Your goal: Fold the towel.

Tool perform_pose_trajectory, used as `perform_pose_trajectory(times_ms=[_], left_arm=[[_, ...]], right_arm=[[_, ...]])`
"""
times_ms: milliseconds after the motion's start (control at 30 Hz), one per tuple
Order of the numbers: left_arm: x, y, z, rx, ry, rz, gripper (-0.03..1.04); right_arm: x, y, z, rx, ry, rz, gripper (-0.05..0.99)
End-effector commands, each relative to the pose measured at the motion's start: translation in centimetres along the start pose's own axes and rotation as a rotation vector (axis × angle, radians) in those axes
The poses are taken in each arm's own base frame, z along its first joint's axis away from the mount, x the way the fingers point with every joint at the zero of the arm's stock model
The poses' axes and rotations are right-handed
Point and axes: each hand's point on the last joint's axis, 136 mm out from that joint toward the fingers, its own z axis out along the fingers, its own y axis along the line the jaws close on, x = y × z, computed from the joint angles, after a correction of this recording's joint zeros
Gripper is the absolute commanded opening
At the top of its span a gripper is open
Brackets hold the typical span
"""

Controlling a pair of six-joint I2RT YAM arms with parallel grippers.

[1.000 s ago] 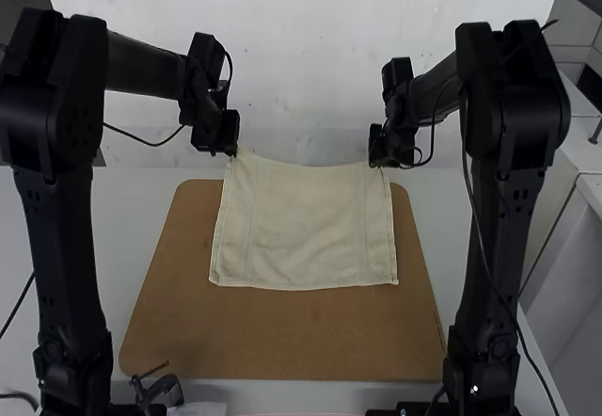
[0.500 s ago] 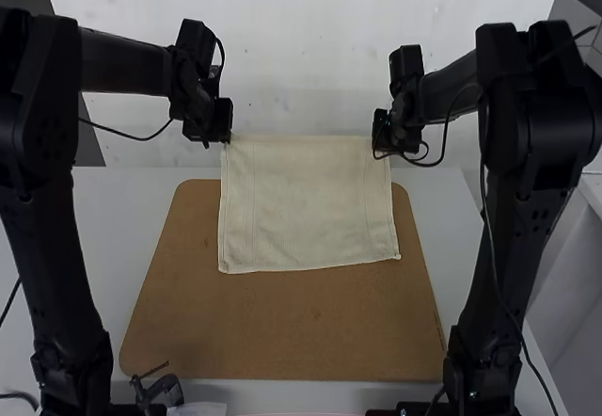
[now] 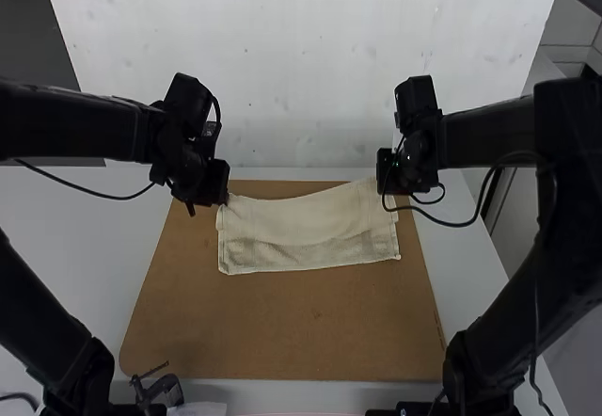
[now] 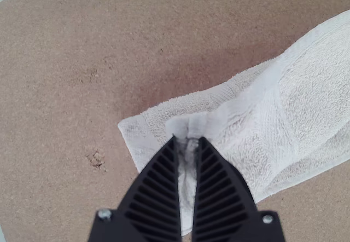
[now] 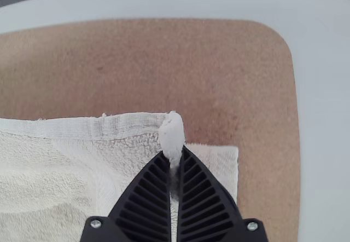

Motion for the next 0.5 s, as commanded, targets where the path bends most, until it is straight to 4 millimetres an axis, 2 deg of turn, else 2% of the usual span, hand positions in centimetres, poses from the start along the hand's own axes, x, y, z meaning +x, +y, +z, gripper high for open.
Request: perform_pose_trajectory(times_ms=[0,100,233,467], left_arm=[[-0.2,-0.4,-1.8,0.019,-0.056,-0.004,0.02],[0.8,0.0,-2.5,0.014,-0.052,-0.008,0.02],[1.9,0.3,-2.3,0.01,-0.032,0.001,0.02],[4.3,0.6,0.1,-0.009,0.083,0.008,0.02]], right_arm=[[0.4,0.2,-1.7,-0.011,-0.023,-0.031,0.01],[1.6,0.2,-2.4,-0.016,-0.018,-0.041,0.01],[2.9,-0.2,-2.1,-0.009,0.006,-0.044,0.01],[3.1,-0.7,-0.1,0.011,0.032,-0.032,0.01]])
